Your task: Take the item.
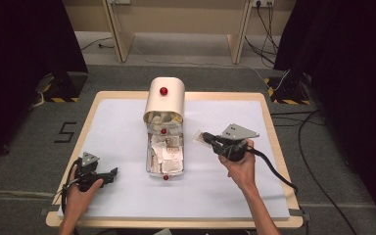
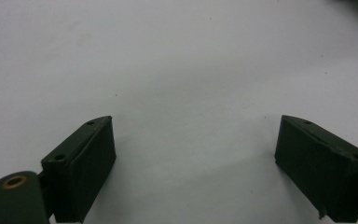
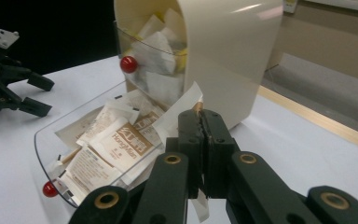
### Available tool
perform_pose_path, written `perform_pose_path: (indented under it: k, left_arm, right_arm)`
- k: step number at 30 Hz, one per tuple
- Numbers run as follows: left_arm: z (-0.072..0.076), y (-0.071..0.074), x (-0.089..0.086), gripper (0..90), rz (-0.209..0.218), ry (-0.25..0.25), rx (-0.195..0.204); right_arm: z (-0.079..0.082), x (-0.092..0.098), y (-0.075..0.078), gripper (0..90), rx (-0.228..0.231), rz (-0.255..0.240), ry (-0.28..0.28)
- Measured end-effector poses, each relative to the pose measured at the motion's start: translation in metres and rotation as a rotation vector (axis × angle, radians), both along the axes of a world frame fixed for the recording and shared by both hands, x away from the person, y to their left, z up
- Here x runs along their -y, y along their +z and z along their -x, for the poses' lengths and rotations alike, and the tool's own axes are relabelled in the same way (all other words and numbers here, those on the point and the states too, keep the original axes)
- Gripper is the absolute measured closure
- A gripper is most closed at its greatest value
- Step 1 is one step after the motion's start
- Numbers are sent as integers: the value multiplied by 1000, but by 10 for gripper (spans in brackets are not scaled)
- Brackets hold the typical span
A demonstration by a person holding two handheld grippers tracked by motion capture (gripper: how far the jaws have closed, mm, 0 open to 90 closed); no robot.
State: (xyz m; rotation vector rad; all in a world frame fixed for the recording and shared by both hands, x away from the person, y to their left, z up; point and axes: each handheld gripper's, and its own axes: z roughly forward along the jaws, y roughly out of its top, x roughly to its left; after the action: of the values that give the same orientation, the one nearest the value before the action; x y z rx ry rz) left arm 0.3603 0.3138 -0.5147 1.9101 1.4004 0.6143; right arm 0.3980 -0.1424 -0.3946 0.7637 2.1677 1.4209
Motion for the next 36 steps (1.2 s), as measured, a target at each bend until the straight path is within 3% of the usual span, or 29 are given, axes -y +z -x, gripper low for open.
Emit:
perform_pose_path:
  k: [23, 36]
  left_arm:
    - [0, 0, 0, 113, 0, 0, 0]
    - [0, 0, 0, 114, 0, 0, 1]
  right_arm:
    - [-11, 34, -9, 880, -28, -14, -97]
    - [-18, 52, -23, 880, -65, -2, -151]
